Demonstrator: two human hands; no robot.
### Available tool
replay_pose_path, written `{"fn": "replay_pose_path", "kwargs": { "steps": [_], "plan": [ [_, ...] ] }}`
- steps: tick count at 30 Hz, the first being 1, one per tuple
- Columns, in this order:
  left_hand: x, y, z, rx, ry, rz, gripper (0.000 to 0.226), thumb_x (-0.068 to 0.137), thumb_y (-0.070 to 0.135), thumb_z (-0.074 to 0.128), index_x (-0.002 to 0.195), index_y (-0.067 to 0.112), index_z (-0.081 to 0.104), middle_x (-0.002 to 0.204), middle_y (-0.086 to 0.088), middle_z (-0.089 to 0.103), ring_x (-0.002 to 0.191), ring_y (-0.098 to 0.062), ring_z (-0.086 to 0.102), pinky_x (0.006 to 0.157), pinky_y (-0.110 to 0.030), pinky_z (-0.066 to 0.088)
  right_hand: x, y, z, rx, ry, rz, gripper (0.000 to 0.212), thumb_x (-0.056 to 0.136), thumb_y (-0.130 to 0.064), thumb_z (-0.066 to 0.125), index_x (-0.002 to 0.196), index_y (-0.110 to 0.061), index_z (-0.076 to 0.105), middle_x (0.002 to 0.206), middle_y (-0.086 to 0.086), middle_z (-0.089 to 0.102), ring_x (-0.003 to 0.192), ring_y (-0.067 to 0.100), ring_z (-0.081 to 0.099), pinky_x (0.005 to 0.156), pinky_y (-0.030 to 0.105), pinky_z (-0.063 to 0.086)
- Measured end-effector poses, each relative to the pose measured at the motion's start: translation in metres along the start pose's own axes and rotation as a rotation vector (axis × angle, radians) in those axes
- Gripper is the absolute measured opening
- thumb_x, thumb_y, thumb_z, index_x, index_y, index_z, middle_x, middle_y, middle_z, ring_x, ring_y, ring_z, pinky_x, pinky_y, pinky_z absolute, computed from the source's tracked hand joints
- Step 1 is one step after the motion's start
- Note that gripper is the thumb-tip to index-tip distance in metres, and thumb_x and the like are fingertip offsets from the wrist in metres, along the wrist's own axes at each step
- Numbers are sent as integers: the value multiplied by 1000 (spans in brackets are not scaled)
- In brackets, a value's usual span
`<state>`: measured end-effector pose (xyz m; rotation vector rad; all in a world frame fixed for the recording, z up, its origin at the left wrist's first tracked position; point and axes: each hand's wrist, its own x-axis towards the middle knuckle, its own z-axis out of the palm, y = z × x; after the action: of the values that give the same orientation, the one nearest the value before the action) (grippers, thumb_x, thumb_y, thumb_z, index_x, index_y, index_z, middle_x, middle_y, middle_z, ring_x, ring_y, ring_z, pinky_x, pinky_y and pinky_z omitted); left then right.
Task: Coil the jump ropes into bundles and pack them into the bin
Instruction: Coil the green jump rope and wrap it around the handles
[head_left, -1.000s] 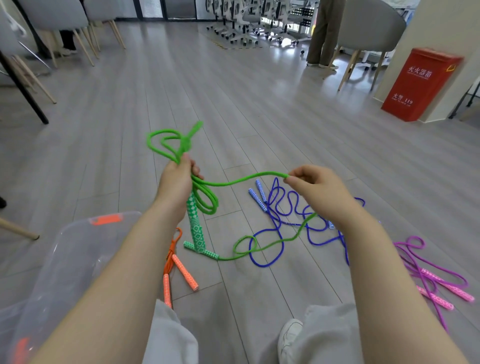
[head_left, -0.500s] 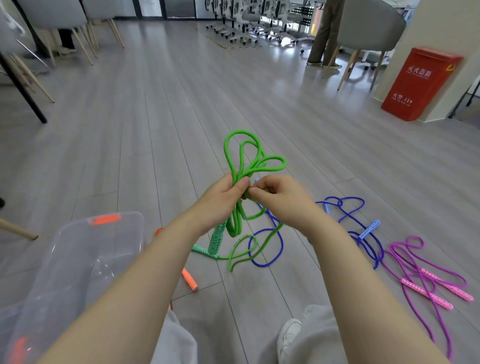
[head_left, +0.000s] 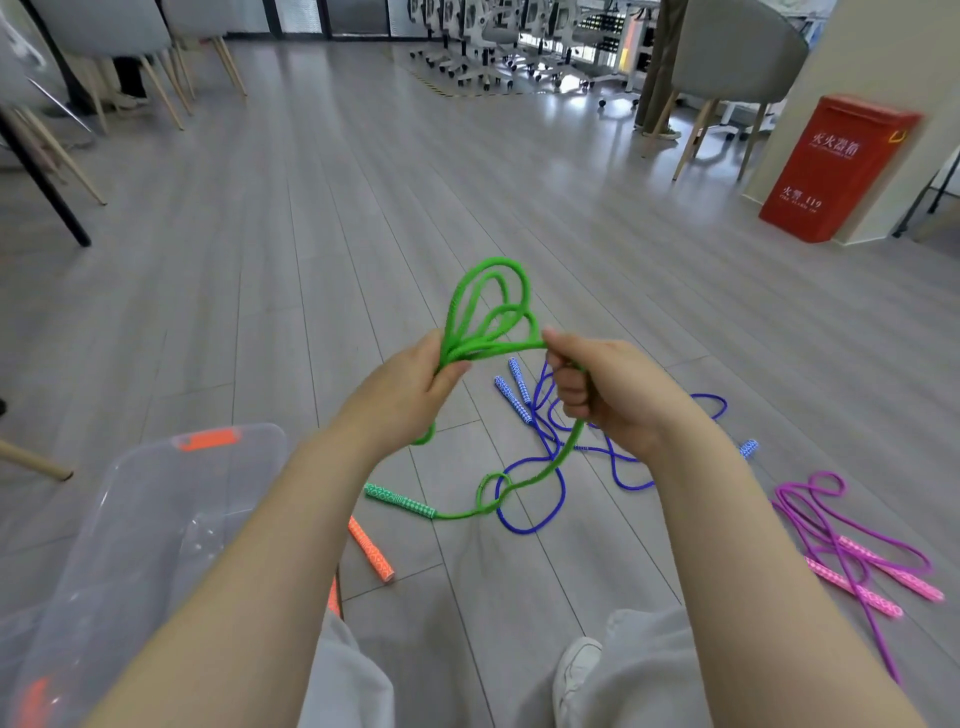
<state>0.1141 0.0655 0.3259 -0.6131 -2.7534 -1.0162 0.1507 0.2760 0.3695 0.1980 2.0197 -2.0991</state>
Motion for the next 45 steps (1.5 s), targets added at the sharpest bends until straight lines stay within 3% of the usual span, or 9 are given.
{"fn": "replay_pose_path", "kwargs": {
  "steps": [3,7,12,18,24,30,35,38,45],
  "plan": [
    [9,-22,-5,53,281,-250,30,101,33,44,108,5,52,97,-13,59,88,-31,53,69,-36,36,1,-3,-13,114,11,-12,31,96,-34,56,71,-18,49,52,-6,29,46,11,26,44,20,27],
    [18,-48,-19,-521,576,-530,25,98,33,44,91,11,53,73,-8,58,65,-28,62,72,-42,52,3,-7,-32,283,96,-75,27,98,-29,48,74,-17,52,50,-8,28,44,9,25,39,19,27],
    [17,-23,-9,-962,323,-543,26,105,27,40,82,15,47,62,3,44,41,-8,49,64,-35,47,5,0,-20,132,108,-126,24,98,-20,45,87,-13,65,59,-5,41,51,11,33,46,21,30],
    [10,18,14,-957,75,-407,25,104,31,42,91,11,51,65,3,48,55,-15,49,68,-37,48,5,12,31,-120,75,-145,19,99,-17,51,100,-9,68,60,-3,48,49,7,38,48,19,28],
    [0,35,15,-882,98,-322,26,102,33,44,90,13,56,65,2,57,56,-7,57,56,-17,48,10,24,51,-129,94,-102,8,93,-18,60,90,-13,53,60,-1,62,44,4,46,47,20,33],
    [-2,35,18,-805,-38,-247,20,103,29,45,92,14,52,64,0,57,62,-12,56,57,-20,46,8,26,51,-153,147,-94,10,90,-18,61,90,-12,53,62,1,61,47,5,46,52,22,35],
    [2,33,18,-834,58,-351,25,103,31,43,91,12,54,68,-3,59,62,-13,55,57,-19,45,7,21,48,-156,94,-96,7,88,-16,62,90,-13,56,63,-1,62,53,11,44,51,23,35],
    [8,29,14,-1049,137,-453,27,104,28,43,87,11,56,77,-4,66,61,-17,55,62,-30,49,9,19,44,-239,90,-95,8,88,-21,65,87,-16,59,62,-3,59,55,11,46,54,25,38],
    [21,-7,-14,-1479,438,-637,32,104,30,40,77,16,49,58,3,55,53,-13,53,60,-28,50,7,10,11,-354,157,-95,9,87,-26,69,85,-18,68,62,-6,55,54,9,46,54,24,39]
  ]
}}
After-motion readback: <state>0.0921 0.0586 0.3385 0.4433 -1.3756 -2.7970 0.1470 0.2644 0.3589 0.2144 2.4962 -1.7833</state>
